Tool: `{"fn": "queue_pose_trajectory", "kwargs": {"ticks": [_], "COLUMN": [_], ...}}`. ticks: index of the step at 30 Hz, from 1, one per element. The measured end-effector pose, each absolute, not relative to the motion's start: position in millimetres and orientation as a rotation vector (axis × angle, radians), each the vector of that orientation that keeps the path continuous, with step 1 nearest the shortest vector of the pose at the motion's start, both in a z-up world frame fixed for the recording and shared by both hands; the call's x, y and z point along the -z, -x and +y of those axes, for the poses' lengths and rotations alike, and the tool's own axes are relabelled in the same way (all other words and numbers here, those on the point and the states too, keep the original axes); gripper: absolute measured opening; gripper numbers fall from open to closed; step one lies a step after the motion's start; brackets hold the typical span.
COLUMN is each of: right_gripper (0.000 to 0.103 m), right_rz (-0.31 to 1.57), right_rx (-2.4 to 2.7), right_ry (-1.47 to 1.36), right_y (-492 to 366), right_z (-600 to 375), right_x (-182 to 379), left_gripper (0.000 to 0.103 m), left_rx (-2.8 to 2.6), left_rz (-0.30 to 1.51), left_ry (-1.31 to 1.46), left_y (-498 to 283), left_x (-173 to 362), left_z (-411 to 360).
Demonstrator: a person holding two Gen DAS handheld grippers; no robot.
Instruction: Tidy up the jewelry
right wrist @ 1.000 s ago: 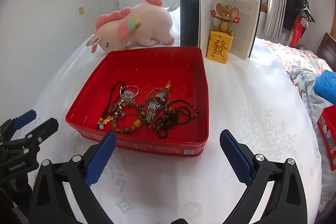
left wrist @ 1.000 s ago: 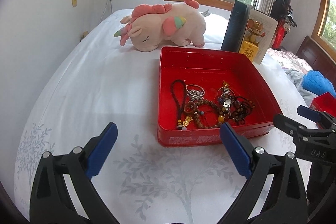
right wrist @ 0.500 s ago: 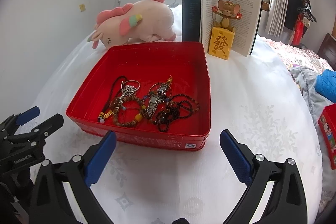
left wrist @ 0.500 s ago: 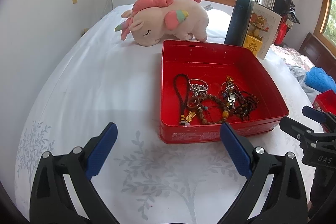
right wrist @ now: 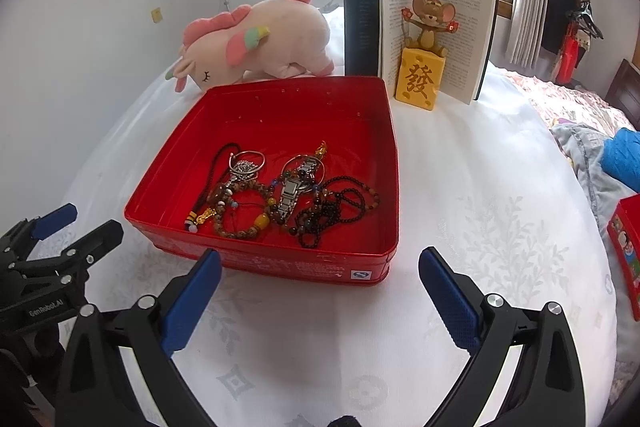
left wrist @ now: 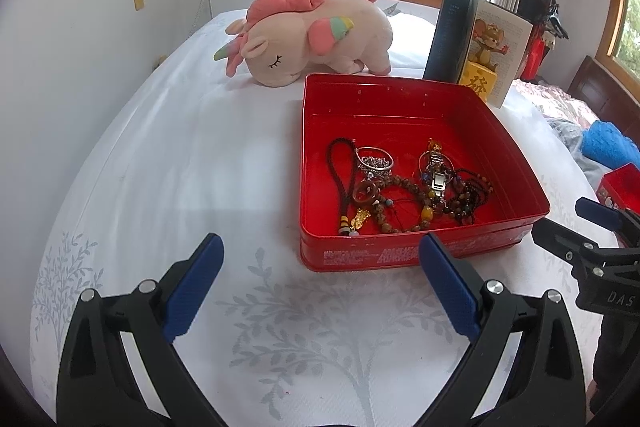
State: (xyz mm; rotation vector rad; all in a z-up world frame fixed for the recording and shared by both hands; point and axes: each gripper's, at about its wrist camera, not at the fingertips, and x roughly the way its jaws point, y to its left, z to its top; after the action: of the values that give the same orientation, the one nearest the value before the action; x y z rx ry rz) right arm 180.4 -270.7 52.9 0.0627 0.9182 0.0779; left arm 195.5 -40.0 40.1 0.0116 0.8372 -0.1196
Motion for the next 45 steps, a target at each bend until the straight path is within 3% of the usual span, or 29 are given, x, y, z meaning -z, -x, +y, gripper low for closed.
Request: {"fn": "queue_pose_trajectory", "kwargs": {"ticks": [45], "right_gripper": [0.099], "right_rz": [0.923], "right_rx": [-0.079], "right_ry": [-0.064], "right_y": [-182.8], "right_z": [-272.0], "right_x": [-51.8], "left_gripper": [0.097], "left_rx": [0.123], "left_rz": [0.847], "left_ry": [-0.022], "left_y": [-195.2], "left_x": [-37.9], "left_z": [-42.6]}}
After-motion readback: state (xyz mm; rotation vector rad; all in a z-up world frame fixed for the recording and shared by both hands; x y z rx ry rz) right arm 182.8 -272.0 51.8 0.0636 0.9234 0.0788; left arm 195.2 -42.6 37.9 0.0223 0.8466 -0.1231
